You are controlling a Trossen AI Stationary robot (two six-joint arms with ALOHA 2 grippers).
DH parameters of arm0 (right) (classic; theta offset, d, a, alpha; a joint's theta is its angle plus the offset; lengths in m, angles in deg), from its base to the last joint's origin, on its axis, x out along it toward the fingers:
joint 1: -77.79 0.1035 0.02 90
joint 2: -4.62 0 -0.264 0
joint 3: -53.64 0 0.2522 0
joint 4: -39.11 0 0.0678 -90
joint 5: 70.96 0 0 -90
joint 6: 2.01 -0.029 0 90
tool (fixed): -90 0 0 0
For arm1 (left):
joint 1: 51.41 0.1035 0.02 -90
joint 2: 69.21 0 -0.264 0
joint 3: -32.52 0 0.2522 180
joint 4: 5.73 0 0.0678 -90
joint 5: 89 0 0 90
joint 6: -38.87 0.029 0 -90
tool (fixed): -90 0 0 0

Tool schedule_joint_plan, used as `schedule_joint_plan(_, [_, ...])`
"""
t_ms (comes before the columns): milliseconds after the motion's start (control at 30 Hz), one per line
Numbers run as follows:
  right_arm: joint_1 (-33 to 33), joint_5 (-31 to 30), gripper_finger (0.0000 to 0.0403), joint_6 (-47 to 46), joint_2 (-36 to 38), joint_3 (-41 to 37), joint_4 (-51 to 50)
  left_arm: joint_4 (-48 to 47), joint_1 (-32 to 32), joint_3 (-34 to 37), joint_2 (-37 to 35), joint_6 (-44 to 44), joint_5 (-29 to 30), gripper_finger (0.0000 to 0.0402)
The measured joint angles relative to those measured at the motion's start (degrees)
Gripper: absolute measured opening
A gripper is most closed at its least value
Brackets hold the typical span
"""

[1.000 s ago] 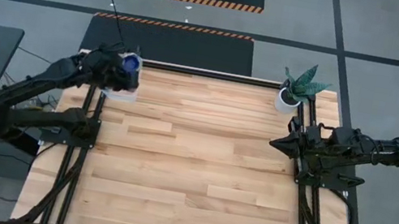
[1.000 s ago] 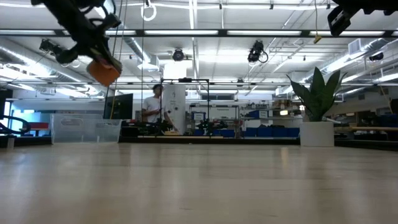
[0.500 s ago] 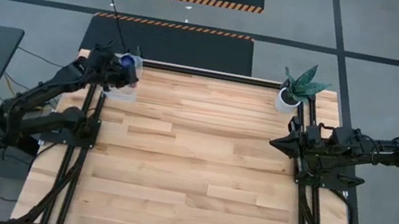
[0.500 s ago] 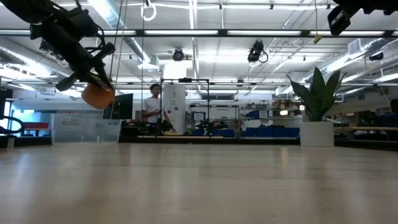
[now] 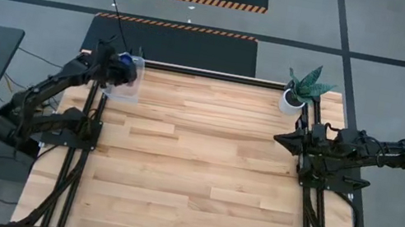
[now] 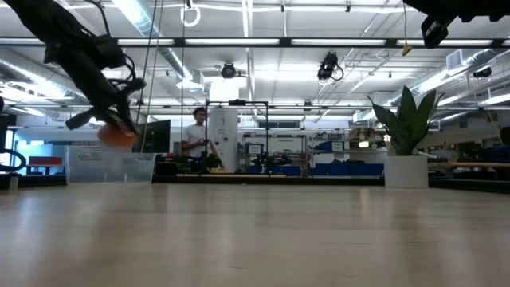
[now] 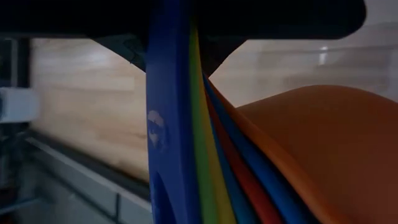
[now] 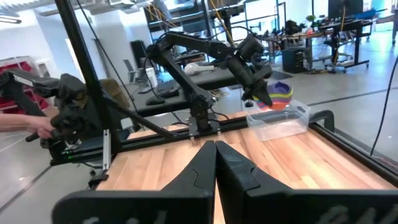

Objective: Nest measuring cups in basket
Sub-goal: Put the measuring cups into the transparent bin

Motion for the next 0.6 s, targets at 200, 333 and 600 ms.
schedule_joint_plan(200, [0.00,0.00,0.0016,0.00,0.02,0.00,0.01,0.88,-0.02,0.00,7.14,2.99,0.32,0.0045])
schedule_joint_plan(333, [0.00,0.00,0.0016,-0.12,0.01,0.00,0.01,1.02,-0.22,-0.32,9.86,4.18,1.45,0.0045])
schedule_joint_plan(600, [0.00,0.00,0.0016,-0.07,0.00,0.00,1.18,0.43,-0.53,-0.52,9.71,5.18,2.05,0.0045])
